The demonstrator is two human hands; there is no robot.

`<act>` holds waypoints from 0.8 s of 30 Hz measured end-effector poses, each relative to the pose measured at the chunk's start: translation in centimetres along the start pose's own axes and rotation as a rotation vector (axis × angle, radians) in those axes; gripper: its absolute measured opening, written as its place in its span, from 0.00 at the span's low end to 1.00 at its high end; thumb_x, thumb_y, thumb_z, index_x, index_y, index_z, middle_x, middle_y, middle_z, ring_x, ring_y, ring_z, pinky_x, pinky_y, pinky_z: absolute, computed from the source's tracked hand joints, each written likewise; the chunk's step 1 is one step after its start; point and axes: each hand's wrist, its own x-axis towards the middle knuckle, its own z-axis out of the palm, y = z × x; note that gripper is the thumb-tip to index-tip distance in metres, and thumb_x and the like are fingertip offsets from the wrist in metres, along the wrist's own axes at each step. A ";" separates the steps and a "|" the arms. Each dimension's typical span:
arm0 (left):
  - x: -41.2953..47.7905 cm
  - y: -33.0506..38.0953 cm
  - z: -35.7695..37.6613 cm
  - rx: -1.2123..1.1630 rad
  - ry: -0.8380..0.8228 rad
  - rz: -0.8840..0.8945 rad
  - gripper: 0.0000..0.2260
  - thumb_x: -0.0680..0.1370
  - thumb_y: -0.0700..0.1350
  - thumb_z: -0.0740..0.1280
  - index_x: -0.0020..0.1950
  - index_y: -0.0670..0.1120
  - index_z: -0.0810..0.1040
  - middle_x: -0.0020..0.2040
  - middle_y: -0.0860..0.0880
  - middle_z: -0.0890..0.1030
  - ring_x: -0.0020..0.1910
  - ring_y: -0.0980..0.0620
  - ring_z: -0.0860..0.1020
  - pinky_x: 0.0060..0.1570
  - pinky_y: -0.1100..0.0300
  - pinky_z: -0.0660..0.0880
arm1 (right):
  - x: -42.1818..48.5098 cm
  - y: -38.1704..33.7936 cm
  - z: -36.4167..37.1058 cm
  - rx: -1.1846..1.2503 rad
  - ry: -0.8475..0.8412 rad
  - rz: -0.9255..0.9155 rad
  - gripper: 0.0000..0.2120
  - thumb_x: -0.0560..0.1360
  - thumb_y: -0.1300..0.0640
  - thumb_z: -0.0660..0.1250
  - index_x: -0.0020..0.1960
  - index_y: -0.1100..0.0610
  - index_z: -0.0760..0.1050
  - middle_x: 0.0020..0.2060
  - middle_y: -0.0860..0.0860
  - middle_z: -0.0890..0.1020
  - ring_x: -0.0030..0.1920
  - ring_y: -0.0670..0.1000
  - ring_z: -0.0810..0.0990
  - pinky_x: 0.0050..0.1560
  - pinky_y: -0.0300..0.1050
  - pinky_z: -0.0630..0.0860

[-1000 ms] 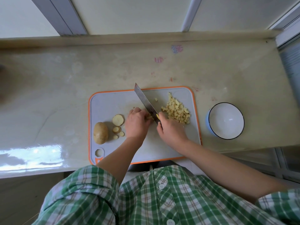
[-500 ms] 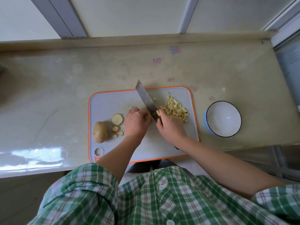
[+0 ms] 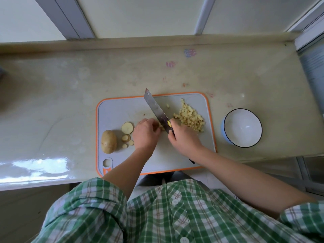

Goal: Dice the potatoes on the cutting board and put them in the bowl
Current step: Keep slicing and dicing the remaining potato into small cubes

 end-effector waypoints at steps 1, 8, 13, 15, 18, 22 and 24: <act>0.0 0.0 0.0 0.010 -0.004 -0.003 0.06 0.72 0.46 0.69 0.47 0.47 0.80 0.44 0.48 0.80 0.45 0.45 0.77 0.37 0.56 0.68 | 0.0 -0.1 0.1 -0.007 0.000 0.003 0.07 0.79 0.58 0.57 0.54 0.60 0.67 0.30 0.56 0.73 0.30 0.59 0.72 0.29 0.47 0.61; 0.3 0.0 0.2 0.008 -0.024 -0.009 0.04 0.73 0.45 0.69 0.46 0.48 0.81 0.43 0.48 0.79 0.44 0.46 0.76 0.36 0.57 0.68 | 0.0 -0.3 1.4 -0.042 0.003 0.041 0.12 0.79 0.58 0.56 0.61 0.60 0.66 0.30 0.52 0.70 0.31 0.58 0.74 0.30 0.45 0.62; 0.5 0.0 0.2 0.006 -0.032 0.010 0.03 0.73 0.45 0.70 0.45 0.49 0.81 0.43 0.48 0.79 0.45 0.47 0.76 0.37 0.56 0.70 | 0.1 0.0 1.7 -0.020 0.032 0.031 0.12 0.79 0.58 0.57 0.61 0.60 0.67 0.29 0.52 0.71 0.29 0.58 0.73 0.27 0.44 0.61; 0.6 -0.2 0.2 -0.001 -0.028 0.013 0.02 0.73 0.46 0.70 0.44 0.50 0.81 0.43 0.49 0.79 0.45 0.47 0.76 0.37 0.56 0.72 | 0.0 0.4 1.7 0.023 0.072 0.060 0.11 0.79 0.58 0.58 0.59 0.61 0.68 0.30 0.52 0.71 0.29 0.58 0.72 0.27 0.45 0.59; 0.7 -0.4 0.3 -0.021 -0.031 0.009 0.03 0.72 0.47 0.70 0.44 0.51 0.82 0.43 0.50 0.81 0.45 0.48 0.78 0.39 0.55 0.74 | 0.3 0.8 1.8 0.107 0.105 0.122 0.09 0.79 0.57 0.58 0.56 0.61 0.69 0.31 0.54 0.73 0.31 0.58 0.72 0.29 0.47 0.61; 0.6 -0.8 -0.2 -0.080 -0.032 0.032 0.08 0.72 0.46 0.71 0.50 0.49 0.82 0.45 0.50 0.82 0.46 0.49 0.79 0.42 0.57 0.74 | 0.6 0.9 1.3 0.255 0.140 0.135 0.06 0.79 0.58 0.58 0.52 0.61 0.68 0.31 0.56 0.72 0.32 0.60 0.71 0.32 0.52 0.66; 0.5 -1.3 -0.5 -0.082 -0.004 0.039 0.09 0.72 0.43 0.70 0.51 0.47 0.81 0.45 0.48 0.82 0.46 0.47 0.79 0.43 0.56 0.74 | 0.4 0.4 1.2 0.250 0.121 0.067 0.04 0.78 0.58 0.59 0.48 0.58 0.65 0.31 0.53 0.70 0.32 0.60 0.71 0.31 0.51 0.64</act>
